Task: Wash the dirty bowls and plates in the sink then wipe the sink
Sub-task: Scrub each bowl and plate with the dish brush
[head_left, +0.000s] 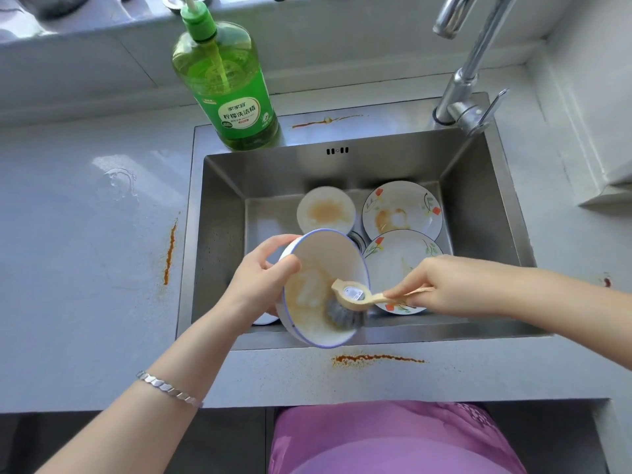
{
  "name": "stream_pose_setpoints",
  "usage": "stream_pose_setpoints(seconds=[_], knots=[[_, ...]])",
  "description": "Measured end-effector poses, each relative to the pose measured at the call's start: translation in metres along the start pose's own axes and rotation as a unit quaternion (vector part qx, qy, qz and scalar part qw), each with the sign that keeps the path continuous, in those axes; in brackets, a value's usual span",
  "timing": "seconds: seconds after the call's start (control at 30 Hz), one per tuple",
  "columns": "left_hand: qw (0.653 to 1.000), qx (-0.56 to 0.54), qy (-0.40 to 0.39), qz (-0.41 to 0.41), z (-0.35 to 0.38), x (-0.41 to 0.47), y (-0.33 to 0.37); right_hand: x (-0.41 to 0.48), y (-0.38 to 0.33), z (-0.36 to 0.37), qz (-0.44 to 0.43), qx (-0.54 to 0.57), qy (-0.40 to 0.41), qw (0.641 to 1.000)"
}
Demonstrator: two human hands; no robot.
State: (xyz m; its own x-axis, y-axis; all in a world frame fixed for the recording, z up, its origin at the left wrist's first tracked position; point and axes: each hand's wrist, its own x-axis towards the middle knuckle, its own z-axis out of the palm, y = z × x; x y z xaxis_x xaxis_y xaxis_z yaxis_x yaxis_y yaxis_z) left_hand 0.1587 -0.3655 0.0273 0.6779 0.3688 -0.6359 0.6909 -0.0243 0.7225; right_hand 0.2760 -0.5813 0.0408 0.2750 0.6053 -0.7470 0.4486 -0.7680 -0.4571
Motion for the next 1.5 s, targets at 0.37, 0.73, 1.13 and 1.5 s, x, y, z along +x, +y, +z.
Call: stream_pose_setpoints(seconds=[0.37,0.73,1.13,1.5], knots=[[0.998,-0.005,-0.051,-0.033,-0.007,0.006,0.003,0.028,0.004,0.047,-0.007,0.576,0.222,0.786],[0.993,-0.071,-0.042,0.082,-0.001,0.012,0.024,0.04,-0.007,0.053,0.045,0.675,0.27,0.686],[0.916,-0.299,0.161,0.211,0.09,-0.009,-0.001,0.038,-0.044,0.048,0.011,0.771,0.278,0.574],[0.949,-0.169,0.177,0.198,0.028,0.001,0.008,-0.013,-0.007,0.003,-0.034,0.227,0.222,0.948]])
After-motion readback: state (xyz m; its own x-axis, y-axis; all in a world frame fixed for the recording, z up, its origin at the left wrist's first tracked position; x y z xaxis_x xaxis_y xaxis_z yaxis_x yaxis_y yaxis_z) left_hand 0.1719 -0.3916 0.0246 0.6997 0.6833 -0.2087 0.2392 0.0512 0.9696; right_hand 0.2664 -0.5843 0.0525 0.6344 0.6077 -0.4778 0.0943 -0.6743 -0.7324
